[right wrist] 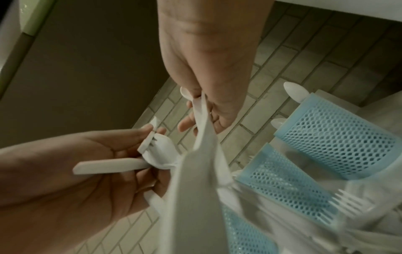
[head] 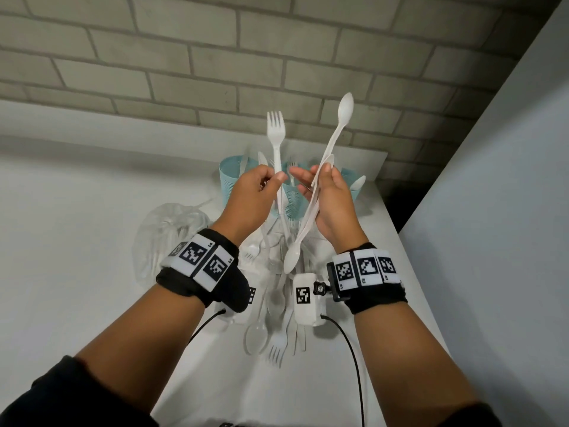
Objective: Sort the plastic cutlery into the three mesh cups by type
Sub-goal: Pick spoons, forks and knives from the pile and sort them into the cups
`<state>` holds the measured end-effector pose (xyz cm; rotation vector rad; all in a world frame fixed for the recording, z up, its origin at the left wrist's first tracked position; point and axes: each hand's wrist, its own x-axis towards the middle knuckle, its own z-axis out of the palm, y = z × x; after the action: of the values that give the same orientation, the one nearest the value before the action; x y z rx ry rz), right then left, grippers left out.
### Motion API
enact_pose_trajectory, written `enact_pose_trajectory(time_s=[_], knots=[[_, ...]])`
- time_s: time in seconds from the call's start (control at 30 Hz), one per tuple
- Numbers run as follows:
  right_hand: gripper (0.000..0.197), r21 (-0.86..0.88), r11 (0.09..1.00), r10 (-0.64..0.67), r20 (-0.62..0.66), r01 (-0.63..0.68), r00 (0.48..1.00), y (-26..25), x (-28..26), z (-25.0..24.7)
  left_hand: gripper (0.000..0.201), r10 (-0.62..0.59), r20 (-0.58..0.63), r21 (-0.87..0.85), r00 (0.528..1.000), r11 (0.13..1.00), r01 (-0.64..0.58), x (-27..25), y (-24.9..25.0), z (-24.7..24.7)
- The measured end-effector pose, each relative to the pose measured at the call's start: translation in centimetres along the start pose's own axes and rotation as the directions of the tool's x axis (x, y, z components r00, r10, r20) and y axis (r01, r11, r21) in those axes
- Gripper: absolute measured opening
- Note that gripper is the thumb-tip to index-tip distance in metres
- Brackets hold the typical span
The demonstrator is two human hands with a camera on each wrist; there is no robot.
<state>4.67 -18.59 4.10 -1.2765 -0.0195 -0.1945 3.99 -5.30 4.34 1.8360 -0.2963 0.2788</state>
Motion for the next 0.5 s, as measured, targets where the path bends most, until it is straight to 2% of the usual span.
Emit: enact_pose_trajectory(time_s=[0.13,0.27,0.33,0.43,0.5], knots=[[0.028,0.104,0.995,0.012,-0.01,-0.011,1.0,-0.7,0.2,1.1,0.021,-0.029,0.064,-0.077,0.998,0.996,0.034,0.3,0.1,1.0],[0.021,0.016,1.0,0.011,-0.078,-0.01,0.997,-0.3,0.6,2.3,0.023,-0.067,0.124,-0.147,0.99,0.985,0.085,0.0,-0.5,2.2],[0.018,-0.016,1.0,-0.01,-0.139,0.008,0.99,-0.1,0.9,2.6,0.022,-0.054,0.12,-0.143,0.991,0.987,0.071,-0.2,-0.7,2.6],[0.02,-0.001,0.998,-0.061,-0.184,0.062,0.981,0.0,1.2,3.1,0.009,-0.041,0.125,-0.16,0.991,0.985,0.061,-0.2,-0.7,3.2],[0.02,0.032,0.996,-0.07,-0.216,0.078,0.974,-0.1,1.5,3.4,0.009,-0.045,0.136,-0.175,0.99,0.982,0.068,-0.2,-0.9,3.4]])
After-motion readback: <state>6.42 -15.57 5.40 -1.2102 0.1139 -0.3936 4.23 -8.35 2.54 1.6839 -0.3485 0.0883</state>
